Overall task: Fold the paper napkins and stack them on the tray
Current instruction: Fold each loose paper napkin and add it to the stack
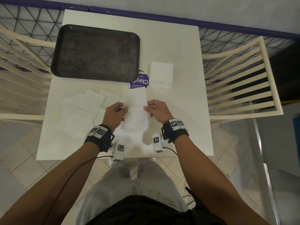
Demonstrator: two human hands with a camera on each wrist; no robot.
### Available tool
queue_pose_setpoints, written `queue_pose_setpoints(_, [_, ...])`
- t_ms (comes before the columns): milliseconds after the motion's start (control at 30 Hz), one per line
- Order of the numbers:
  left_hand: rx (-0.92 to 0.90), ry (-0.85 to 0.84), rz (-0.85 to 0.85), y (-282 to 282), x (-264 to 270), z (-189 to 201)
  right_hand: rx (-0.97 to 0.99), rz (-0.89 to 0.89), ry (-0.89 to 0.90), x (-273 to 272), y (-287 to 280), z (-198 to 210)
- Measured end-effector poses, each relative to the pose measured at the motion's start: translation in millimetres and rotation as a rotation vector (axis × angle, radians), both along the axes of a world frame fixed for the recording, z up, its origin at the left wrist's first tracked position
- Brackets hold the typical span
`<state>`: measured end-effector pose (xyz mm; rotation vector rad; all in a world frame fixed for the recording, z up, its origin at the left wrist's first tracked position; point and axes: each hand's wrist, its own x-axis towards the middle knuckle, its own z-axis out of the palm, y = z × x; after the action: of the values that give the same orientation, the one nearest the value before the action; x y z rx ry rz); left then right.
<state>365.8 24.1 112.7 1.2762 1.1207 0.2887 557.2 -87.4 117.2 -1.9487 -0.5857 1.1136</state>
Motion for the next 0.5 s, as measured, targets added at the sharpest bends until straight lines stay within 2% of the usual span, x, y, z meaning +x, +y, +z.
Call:
queue_pose_setpoints(300, [-0.122,-0.125,0.088,3.3,-4.3,5.4,0.053,0.003,0.070,-5.4,-2.6,6.6])
queue_pose_setpoints(500, [-0.119,-0.143,0.070,2.1,-5.6,9.9,0.023,-0.108,0.158,-7.7,-4.3,10.3])
